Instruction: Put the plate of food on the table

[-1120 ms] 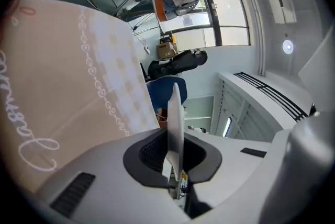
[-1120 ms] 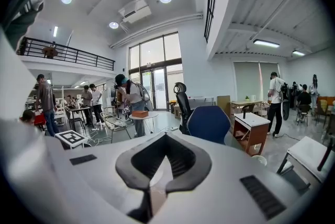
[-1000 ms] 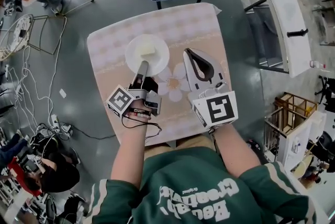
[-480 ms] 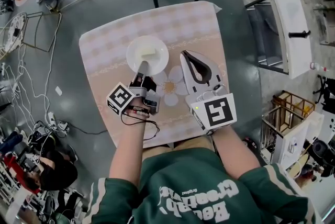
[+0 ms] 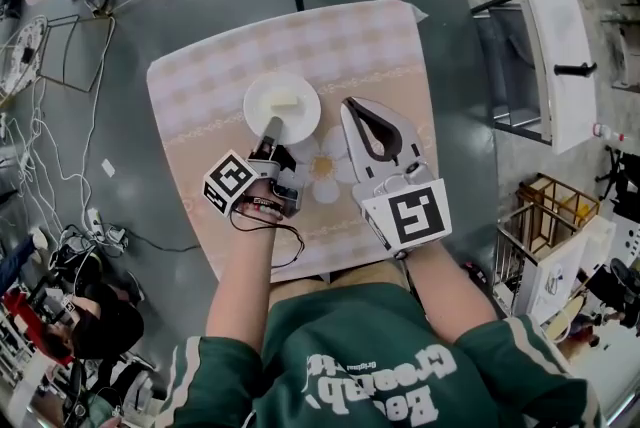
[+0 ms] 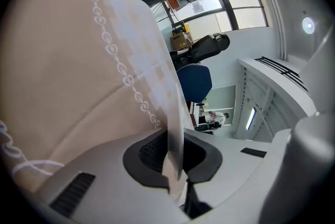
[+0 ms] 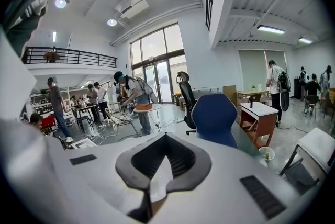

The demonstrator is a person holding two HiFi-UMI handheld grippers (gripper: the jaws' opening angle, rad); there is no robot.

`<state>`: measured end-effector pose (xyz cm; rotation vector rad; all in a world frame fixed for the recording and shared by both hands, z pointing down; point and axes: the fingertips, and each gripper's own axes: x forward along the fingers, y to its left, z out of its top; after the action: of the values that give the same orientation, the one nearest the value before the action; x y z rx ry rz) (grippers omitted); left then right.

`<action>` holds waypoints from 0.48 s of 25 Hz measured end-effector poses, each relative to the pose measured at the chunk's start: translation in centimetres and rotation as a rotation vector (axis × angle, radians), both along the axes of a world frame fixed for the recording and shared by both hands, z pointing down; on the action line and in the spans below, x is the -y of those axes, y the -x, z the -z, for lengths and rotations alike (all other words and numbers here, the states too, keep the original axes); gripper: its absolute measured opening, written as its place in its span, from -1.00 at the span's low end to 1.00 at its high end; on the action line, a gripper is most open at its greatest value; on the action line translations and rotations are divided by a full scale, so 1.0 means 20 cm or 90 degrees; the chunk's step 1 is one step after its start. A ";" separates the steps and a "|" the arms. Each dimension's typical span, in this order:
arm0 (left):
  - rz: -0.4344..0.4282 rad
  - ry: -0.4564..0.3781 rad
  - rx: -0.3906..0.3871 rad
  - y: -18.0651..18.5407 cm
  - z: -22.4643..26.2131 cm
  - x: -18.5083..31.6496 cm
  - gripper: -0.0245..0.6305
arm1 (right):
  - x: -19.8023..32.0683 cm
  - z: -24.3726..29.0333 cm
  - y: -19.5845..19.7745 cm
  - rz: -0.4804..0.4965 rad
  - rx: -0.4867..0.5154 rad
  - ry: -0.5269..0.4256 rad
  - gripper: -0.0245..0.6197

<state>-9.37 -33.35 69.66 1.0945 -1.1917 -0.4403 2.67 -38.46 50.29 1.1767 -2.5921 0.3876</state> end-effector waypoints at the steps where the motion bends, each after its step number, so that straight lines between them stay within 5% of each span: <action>1: 0.001 0.005 -0.001 0.00 -0.01 0.00 -0.85 | 0.00 0.00 0.00 0.001 -0.001 0.001 -0.88; 12: 0.000 0.050 0.024 0.02 -0.08 -0.04 -0.83 | -0.01 -0.04 0.03 0.003 0.005 0.009 -0.88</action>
<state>-9.79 -32.63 71.21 1.0384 -1.2319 -0.3709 2.09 -38.30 51.01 1.1671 -2.5933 0.4104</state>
